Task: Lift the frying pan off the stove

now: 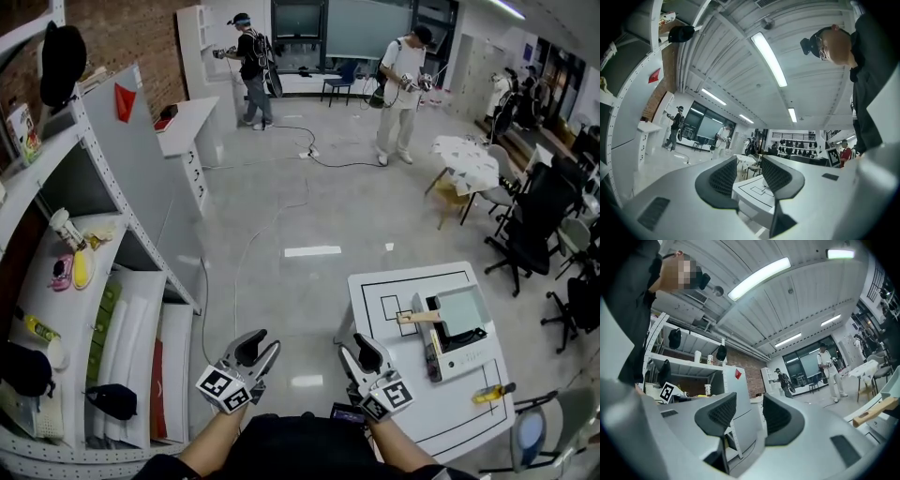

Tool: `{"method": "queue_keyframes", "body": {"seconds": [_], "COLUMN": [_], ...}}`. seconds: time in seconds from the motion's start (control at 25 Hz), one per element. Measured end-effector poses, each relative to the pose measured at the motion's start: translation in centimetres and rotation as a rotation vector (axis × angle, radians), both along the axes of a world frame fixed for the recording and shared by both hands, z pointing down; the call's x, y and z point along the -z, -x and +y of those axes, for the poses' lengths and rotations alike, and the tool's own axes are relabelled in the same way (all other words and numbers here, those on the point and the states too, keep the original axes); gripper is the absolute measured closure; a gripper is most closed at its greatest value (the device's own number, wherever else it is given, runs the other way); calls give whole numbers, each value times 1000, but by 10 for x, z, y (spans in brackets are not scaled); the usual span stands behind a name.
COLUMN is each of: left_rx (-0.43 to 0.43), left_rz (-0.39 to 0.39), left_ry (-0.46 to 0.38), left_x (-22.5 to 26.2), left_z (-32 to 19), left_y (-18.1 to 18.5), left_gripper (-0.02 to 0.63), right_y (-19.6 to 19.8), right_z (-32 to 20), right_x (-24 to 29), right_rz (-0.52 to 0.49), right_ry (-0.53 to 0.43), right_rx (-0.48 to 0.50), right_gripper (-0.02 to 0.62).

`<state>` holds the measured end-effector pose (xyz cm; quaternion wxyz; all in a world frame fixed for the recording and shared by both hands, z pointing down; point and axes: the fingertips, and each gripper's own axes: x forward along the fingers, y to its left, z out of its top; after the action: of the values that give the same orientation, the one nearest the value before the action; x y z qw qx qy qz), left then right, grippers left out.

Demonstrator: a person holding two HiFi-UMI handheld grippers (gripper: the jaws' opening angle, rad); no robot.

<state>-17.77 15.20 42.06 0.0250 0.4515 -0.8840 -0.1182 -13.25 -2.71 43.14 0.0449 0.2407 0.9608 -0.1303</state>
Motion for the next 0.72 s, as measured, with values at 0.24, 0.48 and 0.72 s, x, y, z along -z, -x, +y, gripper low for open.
{"method": "queue_keyframes", "body": {"seconds": [0.24, 0.48, 0.72], "left_rx": [-5, 1, -29], "left_rz": [-9, 2, 24], "left_ry": [2, -1, -1], "left_x": [3, -4, -16], "left_z": [-12, -7, -10], "left_y": [26, 58, 113], "left_gripper": [440, 440, 440], "right_y": [23, 58, 104], "right_z": [-8, -10, -12], "right_x": [-6, -13, -21], "right_rz": [34, 20, 29], "right_ry": [-1, 4, -1], "right_rx": [4, 2, -19], "right_gripper": [420, 420, 420]}}
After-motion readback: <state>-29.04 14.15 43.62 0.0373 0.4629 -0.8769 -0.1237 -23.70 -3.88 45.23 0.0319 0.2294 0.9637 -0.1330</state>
